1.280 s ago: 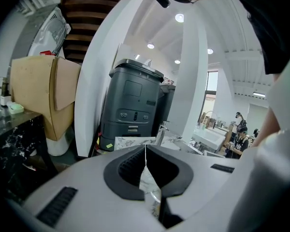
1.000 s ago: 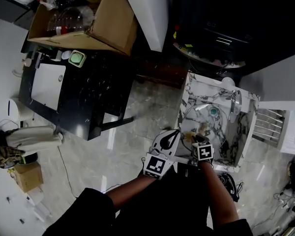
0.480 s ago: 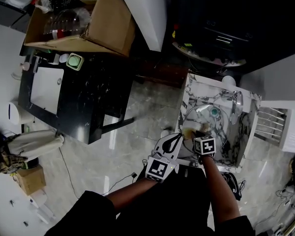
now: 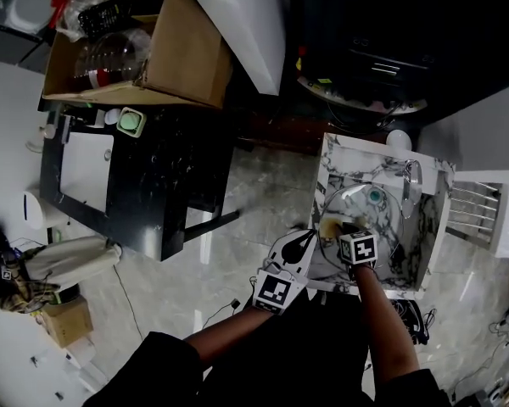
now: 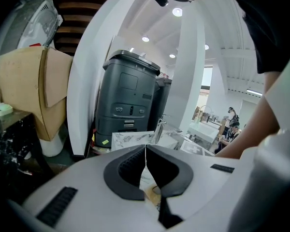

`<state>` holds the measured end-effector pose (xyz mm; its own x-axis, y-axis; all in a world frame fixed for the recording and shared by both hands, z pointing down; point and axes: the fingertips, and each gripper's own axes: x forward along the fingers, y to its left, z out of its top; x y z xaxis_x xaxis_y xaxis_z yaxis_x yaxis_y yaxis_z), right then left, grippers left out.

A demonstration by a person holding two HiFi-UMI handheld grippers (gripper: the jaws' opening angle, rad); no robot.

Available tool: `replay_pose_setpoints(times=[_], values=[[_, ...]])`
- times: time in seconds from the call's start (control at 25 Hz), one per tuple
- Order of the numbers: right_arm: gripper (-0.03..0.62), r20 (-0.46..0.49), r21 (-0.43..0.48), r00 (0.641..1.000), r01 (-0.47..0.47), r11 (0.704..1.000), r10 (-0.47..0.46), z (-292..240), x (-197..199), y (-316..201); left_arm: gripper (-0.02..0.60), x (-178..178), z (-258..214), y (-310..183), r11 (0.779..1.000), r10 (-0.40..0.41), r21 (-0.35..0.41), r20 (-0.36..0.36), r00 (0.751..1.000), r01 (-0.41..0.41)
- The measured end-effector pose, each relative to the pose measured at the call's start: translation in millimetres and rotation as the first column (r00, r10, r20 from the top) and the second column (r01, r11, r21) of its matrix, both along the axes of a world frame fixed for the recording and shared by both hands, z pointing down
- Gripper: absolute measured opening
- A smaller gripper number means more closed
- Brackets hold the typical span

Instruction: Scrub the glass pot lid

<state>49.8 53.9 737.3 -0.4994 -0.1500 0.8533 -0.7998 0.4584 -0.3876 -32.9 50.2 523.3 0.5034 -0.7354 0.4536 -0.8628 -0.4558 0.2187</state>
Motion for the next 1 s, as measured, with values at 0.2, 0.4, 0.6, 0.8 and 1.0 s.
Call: replay_pose_setpoints(times=[0.2, 0.4, 0.6, 0.8, 1.0], values=[[0.063, -0.014, 0.018, 1.000, -0.017, 1.000, 0.017, 2.2, 2.4, -9.9, 0.018, 1.8, 1.5, -6.9, 0.999, 0.033, 0.000, 0.015, 0.999, -0.033], [0.063, -0.032, 0.025, 0.999, -0.037, 0.999, 0.037, 9.2, 6.4, -22.4, 0.018, 1.2, 7.4, -11.8, 1.000, 0.031, -0.005, 0.002, 1.000, -0.031], [0.063, -0.026, 0.039, 0.998, -0.055, 0.998, 0.056, 8.1, 7.8, -29.9, 0.018, 5.1, 8.0, -16.1, 0.999, 0.051, -0.002, 0.021, 0.998, -0.051], [0.063, -0.044, 0.053, 0.996, -0.077, 0.996, 0.079, 8.5, 14.1, -37.7, 0.018, 14.3, 7.8, -16.8, 0.999, 0.049, 0.012, -0.014, 0.999, -0.049], [0.063, -0.042, 0.084, 0.994, -0.097, 0.992, 0.100, 6.7, 16.7, -49.0, 0.017, 20.8, 10.6, -12.9, 0.999, 0.049, 0.014, -0.046, 0.998, -0.048]])
